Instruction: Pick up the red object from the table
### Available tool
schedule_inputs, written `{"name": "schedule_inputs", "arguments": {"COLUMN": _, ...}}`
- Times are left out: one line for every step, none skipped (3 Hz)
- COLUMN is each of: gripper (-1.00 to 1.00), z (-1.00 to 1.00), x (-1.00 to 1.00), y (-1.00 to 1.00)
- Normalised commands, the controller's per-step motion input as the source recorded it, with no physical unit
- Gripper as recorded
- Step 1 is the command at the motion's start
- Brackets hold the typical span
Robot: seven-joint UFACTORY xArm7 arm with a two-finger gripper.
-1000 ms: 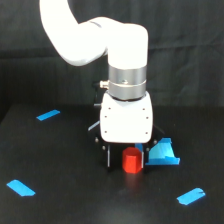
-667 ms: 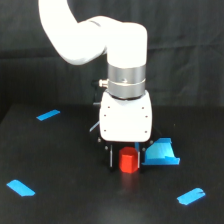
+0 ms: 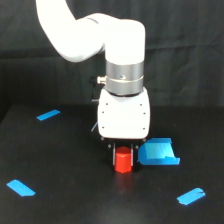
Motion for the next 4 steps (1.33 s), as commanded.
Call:
{"name": "schedule_inputs", "arguments": {"gripper": -0.99, "z": 0.12, "x": -0.09, "y": 0.02}}
{"name": "schedule_inputs", "arguments": {"gripper": -0.99, "z": 0.17, "x": -0.10, "y": 0.04}}
{"name": "schedule_inputs", "arguments": {"gripper": -0.99, "z": 0.14, "x": -0.10, "y": 0.03}}
{"name": "schedule_inputs", "arguments": {"gripper": -0.99, "z": 0.14, "x": -0.10, "y": 0.02}}
